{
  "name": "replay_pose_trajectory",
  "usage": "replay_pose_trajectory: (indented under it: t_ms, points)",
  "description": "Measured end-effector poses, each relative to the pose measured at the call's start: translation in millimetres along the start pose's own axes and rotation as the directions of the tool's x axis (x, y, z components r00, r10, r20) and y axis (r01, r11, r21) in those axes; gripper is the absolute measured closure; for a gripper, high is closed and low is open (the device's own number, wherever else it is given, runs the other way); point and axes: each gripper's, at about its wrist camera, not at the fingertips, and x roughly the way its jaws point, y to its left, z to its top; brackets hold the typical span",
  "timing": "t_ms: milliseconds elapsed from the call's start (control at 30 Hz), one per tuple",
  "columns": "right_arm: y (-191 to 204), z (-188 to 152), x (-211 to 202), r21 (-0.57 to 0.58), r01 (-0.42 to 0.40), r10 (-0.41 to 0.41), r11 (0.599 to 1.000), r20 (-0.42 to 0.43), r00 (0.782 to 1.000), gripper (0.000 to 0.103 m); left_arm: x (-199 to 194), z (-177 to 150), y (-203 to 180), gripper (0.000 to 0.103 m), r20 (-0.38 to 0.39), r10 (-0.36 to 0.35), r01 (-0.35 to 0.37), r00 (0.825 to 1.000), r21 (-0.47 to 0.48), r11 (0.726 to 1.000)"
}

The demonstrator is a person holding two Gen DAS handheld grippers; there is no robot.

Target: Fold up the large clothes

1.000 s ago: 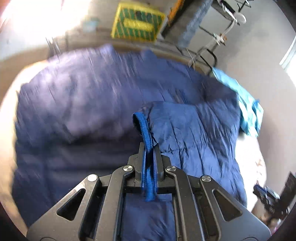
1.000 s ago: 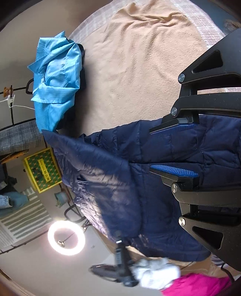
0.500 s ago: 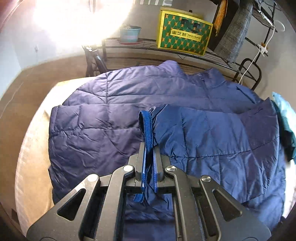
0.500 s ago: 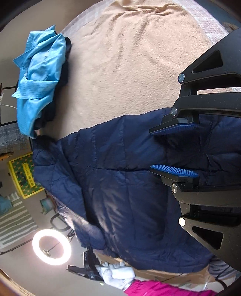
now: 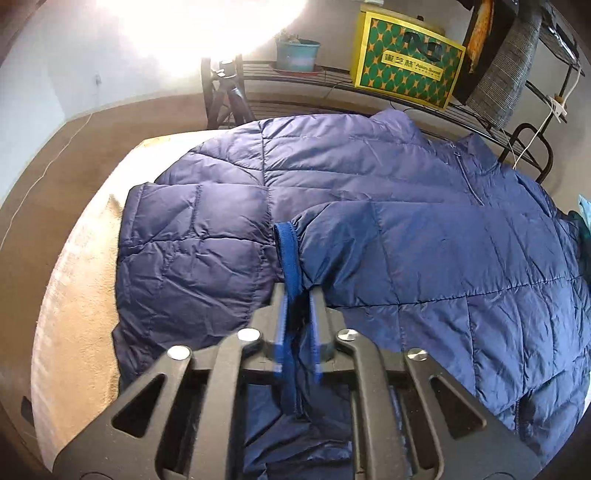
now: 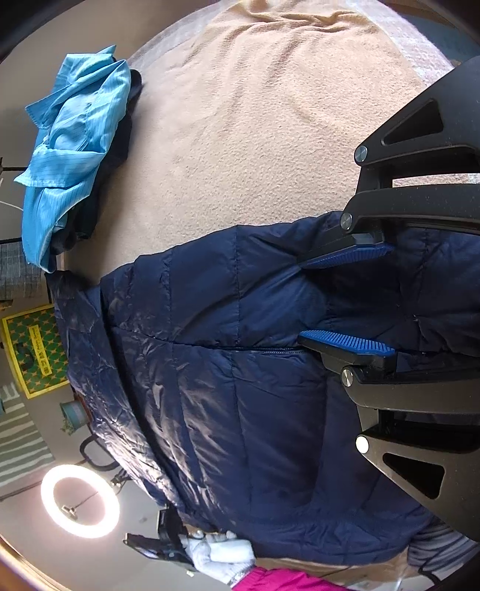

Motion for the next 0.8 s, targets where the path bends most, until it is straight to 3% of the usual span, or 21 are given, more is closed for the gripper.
replay_pose_trajectory:
  t_ms: [67,200,333,400,500,633,800]
  points:
    - [4.1,1.9,4.2,-0.011,0.005,-0.005,1.000,-0.001,1.000,0.068,-9.4,1.7,3.1,0.072,-0.001,-0.024,0.024,1.000,0.003,1.000]
    - [1.9,4.1,5.1,-0.014,0.002,-0.002,1.000,-0.004,1.000,0.068,-48.4,2.0,15.5,0.070,0.044,-0.047,0.046,0.998,0.022,0.999]
    - [4.2,3.3,2.1,-0.027,0.020,-0.020,0.999,-0.002,1.000,0.068,-106.4,-15.1,43.7,0.070,0.093,-0.112,0.112,0.989,0.015,0.994]
    - [3.2,0.8,-3.8,-0.024,0.035,-0.035,0.999,0.014,0.999,0.068,-132.6,-31.7,57.6,0.067,0.105,-0.130,0.128,0.986,0.029,0.991]
    - [-3.9,-4.2,-18.6,0.003,0.052,-0.052,0.999,0.075,0.996,0.066,-171.9,-68.9,83.0,0.050,0.122,-0.138,0.134,0.983,0.038,0.990]
    - [-15.2,-9.7,-43.6,0.003,0.024,-0.024,1.000,0.145,0.989,0.033,-205.3,-116.7,112.9,0.049,0.093,-0.165,0.166,0.982,0.004,0.986]
    - [-23.2,-16.8,-73.3,-0.037,0.019,-0.013,0.999,0.167,0.986,0.033,-234.4,-190.5,139.4,0.044,0.034,-0.248,0.250,0.968,-0.067,0.966]
